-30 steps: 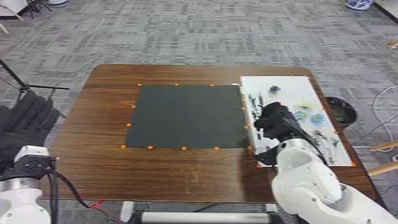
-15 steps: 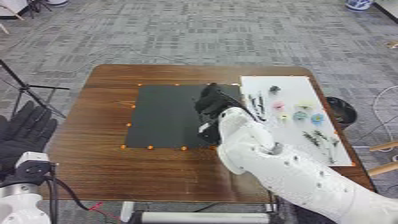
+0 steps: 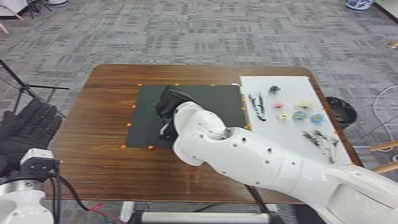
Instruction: Arrange flowers
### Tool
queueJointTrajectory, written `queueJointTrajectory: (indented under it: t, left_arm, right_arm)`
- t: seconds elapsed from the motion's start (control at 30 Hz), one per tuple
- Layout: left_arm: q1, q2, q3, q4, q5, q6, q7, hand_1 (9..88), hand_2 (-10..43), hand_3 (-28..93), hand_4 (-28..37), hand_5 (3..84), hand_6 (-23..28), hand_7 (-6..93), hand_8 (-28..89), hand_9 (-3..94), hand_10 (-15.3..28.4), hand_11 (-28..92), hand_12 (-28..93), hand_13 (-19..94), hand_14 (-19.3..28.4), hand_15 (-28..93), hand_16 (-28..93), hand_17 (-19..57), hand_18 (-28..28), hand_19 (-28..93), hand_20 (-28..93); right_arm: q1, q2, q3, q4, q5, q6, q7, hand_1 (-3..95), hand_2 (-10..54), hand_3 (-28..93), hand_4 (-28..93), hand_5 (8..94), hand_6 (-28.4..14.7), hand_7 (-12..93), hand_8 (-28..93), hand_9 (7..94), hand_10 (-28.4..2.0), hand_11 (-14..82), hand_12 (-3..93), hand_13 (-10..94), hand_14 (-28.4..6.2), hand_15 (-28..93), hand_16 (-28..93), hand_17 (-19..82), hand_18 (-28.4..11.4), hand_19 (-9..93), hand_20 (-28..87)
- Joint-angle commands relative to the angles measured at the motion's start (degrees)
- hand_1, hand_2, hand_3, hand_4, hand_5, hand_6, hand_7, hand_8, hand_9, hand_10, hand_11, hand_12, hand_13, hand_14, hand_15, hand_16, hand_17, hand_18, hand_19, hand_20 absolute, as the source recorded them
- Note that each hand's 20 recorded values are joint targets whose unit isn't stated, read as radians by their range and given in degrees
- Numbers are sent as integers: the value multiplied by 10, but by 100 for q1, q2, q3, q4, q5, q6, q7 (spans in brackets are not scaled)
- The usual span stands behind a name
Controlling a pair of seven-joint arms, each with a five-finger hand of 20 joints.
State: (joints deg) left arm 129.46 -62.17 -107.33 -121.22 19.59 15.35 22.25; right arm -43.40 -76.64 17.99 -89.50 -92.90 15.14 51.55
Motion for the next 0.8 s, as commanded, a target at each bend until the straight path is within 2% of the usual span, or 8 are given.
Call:
queueJointTrajectory:
  t: [0.03,0.17,0.37,0.47,0.57,0.67,0.7,0.8]
  left_arm:
    - [-162,87,135,28,112,-86,-90,250,170,740,-283,456,98,102,-79,361,156,211,103,267,147,252,-48,-52,150,356,97]
    - [-212,89,162,66,83,-69,-75,260,172,742,-283,456,97,102,-80,361,156,211,103,268,147,253,-48,-53,151,358,98]
    - [-242,93,191,76,89,-36,-86,262,171,744,-283,457,97,104,-80,362,154,214,103,269,146,255,-48,-55,152,360,99]
    - [-248,67,162,92,137,-140,-179,262,171,745,-283,458,94,107,-80,362,155,215,103,269,147,256,-48,-56,153,362,99]
    - [-233,55,151,85,113,-112,-165,262,168,747,-283,459,91,109,-82,361,154,214,103,269,146,256,-49,-57,154,361,98]
    - [-219,51,151,73,102,-64,-125,264,166,746,-283,459,91,110,-82,360,154,215,104,269,146,257,-48,-57,154,361,98]
    - [-266,66,175,96,98,-68,-119,264,165,747,-283,460,90,112,-82,360,154,216,104,269,146,257,-48,-57,154,362,98]
    - [-251,64,181,86,93,-61,-116,265,164,748,-283,462,90,113,-83,362,154,218,105,270,147,260,-48,-58,155,363,98]
  right_arm:
    - [-293,-331,-78,170,-490,79,163,563,-95,711,-174,610,-8,715,128,786,-93,352,671,796,-50,606,469,455,-228,847,337]
    - [-378,-381,-57,227,-495,174,218,560,-95,713,-181,603,-8,710,135,774,-96,342,655,784,-51,597,481,442,-226,841,337]
    - [-465,-410,58,215,-528,-200,305,523,-95,702,-193,600,-23,660,123,775,-101,314,578,765,-59,596,473,431,-228,845,346]
    - [-470,-386,35,235,-617,-182,334,515,-95,696,-189,596,-30,630,121,775,-103,288,549,751,-63,599,463,428,-230,847,353]
    - [-497,-333,81,211,-528,-251,231,502,-95,690,-194,596,-31,580,112,760,-111,281,525,741,-71,610,438,418,-234,851,358]
    - [-547,-323,128,199,-529,-291,242,453,-95,701,-215,618,-37,462,115,734,-135,346,427,734,-76,626,402,416,-234,852,358]
    - [-522,-304,100,208,-551,-247,231,423,-95,729,-221,635,-45,392,86,728,-144,360,383,731,-78,628,397,416,-234,853,358]
    - [-531,-280,97,198,-547,-292,229,385,-95,766,-237,650,-51,326,-97,721,-152,381,311,727,-79,629,391,416,-235,853,362]
